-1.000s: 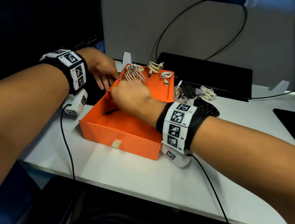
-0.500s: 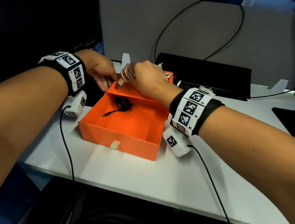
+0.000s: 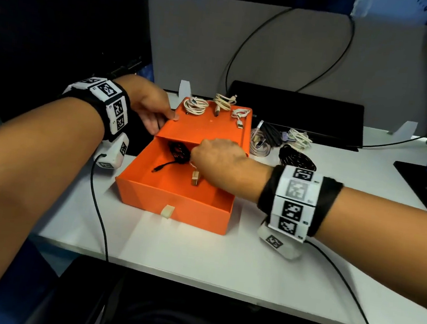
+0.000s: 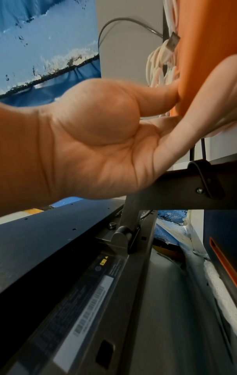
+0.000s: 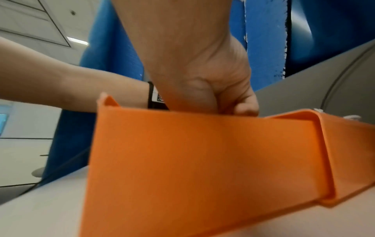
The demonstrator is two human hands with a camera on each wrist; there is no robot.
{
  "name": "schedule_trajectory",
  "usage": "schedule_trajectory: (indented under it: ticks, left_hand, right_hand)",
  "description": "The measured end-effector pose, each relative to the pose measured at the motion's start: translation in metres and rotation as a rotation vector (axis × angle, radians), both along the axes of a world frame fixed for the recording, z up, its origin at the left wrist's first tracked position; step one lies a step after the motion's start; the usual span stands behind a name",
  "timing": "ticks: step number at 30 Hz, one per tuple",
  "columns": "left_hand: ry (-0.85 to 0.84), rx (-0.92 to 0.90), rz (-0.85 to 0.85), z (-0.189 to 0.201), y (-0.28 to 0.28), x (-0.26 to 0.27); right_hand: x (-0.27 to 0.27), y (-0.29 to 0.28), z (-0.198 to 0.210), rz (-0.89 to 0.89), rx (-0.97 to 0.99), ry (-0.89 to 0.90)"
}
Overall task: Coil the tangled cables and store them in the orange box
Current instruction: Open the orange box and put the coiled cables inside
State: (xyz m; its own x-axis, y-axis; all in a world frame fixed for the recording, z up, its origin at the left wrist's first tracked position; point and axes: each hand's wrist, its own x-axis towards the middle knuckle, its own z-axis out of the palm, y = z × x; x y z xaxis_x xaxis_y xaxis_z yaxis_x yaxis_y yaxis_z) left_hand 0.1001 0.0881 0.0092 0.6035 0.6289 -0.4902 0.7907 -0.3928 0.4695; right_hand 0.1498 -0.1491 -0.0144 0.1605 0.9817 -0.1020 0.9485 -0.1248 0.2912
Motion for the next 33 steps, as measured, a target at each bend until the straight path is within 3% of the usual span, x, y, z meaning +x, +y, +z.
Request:
schedule_trajectory:
  ticks: [6, 11, 14, 17, 20, 22, 28, 33]
  left_hand:
    - [0.002, 0.001, 0.002, -0.001, 0.0, 0.0]
    - [-0.009, 0.003, -0.01, -0.003, 0.004, 0.0]
    - [-0.014, 0.011, -0.011, -0.004, 0.008, 0.0]
    - [-0.007, 0.007, -0.012, -0.004, 0.008, 0.0]
    - [0.007, 0.013, -0.01, -0.002, 0.007, 0.002]
    - [0.013, 0.01, -0.008, -0.002, 0.008, 0.002]
    - [0.018, 0.011, -0.004, -0.003, 0.007, 0.001]
    - [0.019, 0.01, -0.006, -0.002, 0.006, 0.001]
  right_hand:
    - [0.008, 0.02, -0.018, -0.018, 0.0, 0.221]
    - [0.013, 0.012, -0.014, 0.046, -0.018, 0.254]
    - [0.035, 0.021, 0.017, 0.018, 0.262, 0.301]
    - [0.079, 0.031, 0.036, -0.163, 0.451, 0.25]
    - [0.117, 0.039, 0.023, -0.272, 0.305, 0.185]
    - [0.131, 0.043, 0.014, -0.275, 0.245, 0.173]
    - [0.136, 0.048, 0.008, -0.228, 0.328, 0.133]
    - [0.115, 0.026, 0.034, -0.225, 0.474, 0.167]
